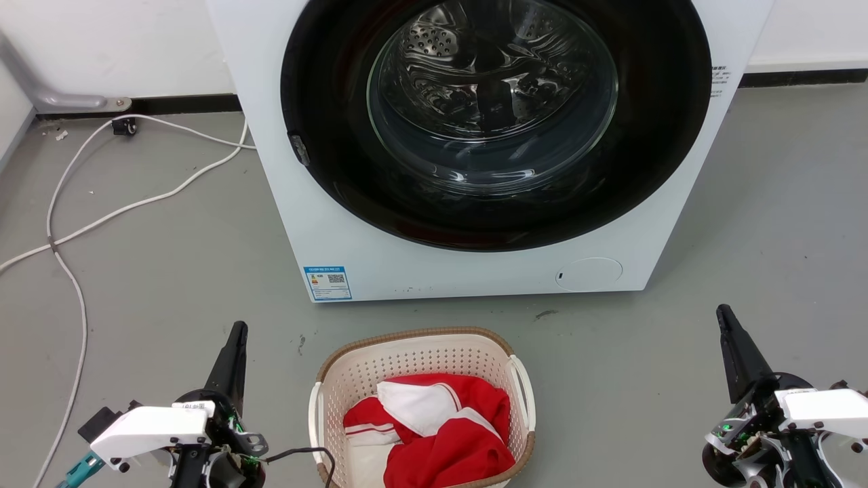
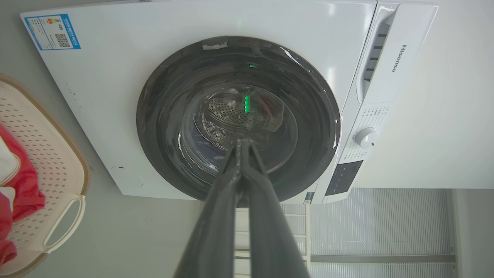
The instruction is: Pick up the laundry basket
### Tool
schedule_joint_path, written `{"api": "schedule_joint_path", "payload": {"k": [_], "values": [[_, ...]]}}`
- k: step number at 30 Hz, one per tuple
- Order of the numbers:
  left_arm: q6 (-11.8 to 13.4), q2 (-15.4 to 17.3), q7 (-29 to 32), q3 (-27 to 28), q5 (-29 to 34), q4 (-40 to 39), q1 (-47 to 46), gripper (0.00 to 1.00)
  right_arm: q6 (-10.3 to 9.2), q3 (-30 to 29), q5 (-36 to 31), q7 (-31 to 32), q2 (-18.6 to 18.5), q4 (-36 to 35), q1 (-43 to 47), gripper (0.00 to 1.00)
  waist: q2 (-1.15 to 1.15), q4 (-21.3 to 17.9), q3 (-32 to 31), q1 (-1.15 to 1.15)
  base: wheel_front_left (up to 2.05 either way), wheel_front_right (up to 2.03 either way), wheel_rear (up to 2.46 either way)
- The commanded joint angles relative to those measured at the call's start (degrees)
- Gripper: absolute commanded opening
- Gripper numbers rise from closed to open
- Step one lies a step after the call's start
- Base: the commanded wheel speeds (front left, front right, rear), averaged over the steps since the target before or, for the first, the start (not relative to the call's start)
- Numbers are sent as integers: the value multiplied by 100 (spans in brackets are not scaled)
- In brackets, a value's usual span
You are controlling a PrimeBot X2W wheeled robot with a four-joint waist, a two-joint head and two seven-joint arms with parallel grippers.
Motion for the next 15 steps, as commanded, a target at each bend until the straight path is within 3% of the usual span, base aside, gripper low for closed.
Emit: {"api": "schedule_joint_path", "payload": {"k": [1, 15], "values": [[-24, 11, 12, 13, -10, 4, -51, 0, -2, -10, -40, 21, 18, 3, -65, 0, 0, 0, 0, 0, 0, 0, 0], [-24, 11, 13, 12, -10, 4, -51, 0, -2, -13, -34, 20, 19, 3, -66, 0, 0, 0, 0, 0, 0, 0, 0]]}}
